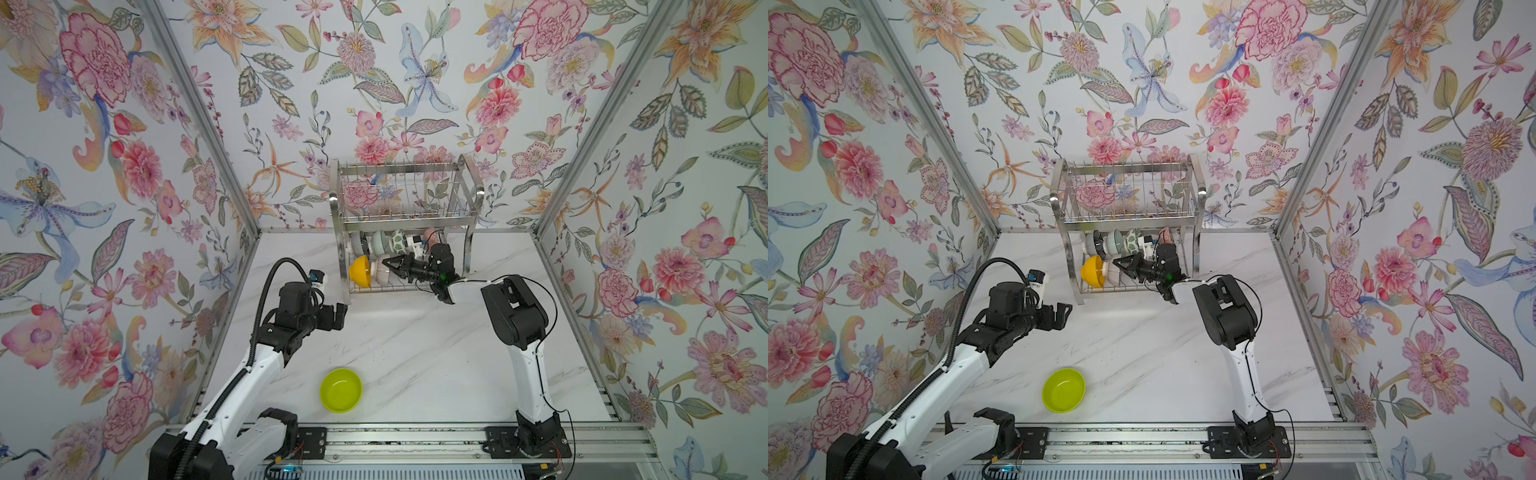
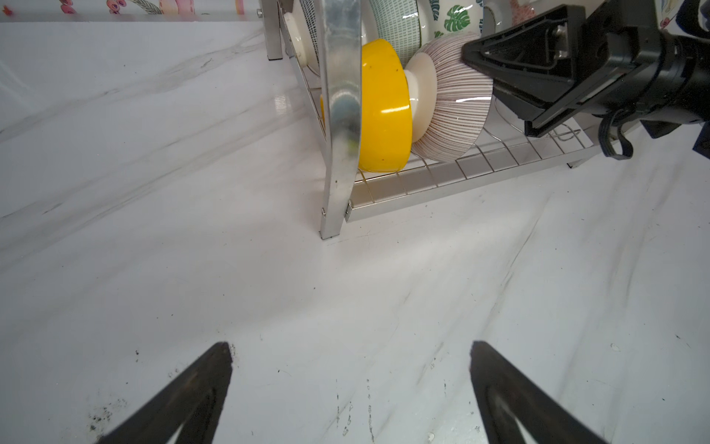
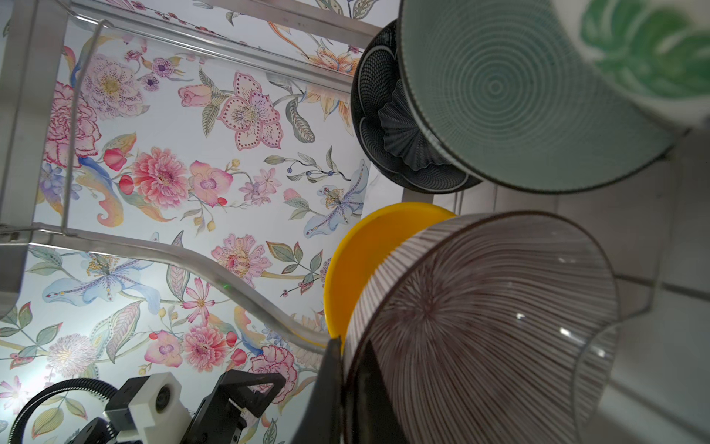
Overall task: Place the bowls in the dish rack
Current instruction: 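Open the right gripper and release the purple-striped bowl against the yellow bowl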
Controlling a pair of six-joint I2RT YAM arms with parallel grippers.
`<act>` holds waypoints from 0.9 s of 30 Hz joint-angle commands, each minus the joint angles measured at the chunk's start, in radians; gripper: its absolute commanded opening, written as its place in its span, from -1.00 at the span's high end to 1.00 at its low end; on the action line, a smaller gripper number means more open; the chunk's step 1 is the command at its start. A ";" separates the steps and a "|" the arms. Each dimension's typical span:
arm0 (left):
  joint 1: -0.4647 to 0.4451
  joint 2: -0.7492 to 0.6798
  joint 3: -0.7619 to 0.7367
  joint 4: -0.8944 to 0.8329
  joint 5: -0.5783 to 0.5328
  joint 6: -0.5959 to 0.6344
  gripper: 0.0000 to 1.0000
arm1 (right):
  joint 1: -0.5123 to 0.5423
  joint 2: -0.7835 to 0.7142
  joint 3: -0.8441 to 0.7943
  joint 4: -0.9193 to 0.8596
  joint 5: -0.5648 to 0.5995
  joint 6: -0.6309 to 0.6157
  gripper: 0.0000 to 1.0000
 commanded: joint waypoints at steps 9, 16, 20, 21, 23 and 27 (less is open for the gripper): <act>0.008 0.013 -0.005 0.012 0.006 0.013 -0.98 | 0.003 -0.058 0.074 -0.236 0.014 -0.234 0.72; 0.008 0.009 -0.004 0.011 0.001 0.014 -0.98 | 0.012 -0.078 0.101 -0.295 0.039 -0.283 0.63; 0.008 0.008 -0.004 0.012 -0.002 0.014 -0.98 | 0.015 -0.094 0.101 -0.322 0.058 -0.313 0.60; 0.008 0.007 -0.004 0.011 -0.002 0.013 -0.98 | 0.016 -0.099 0.097 -0.325 0.066 -0.319 0.58; 0.008 0.007 -0.004 0.012 -0.005 0.014 -0.98 | 0.016 -0.110 0.091 -0.328 0.071 -0.330 0.54; 0.007 0.006 -0.003 0.009 -0.009 0.013 -0.98 | 0.015 -0.134 0.067 -0.332 0.093 -0.350 0.53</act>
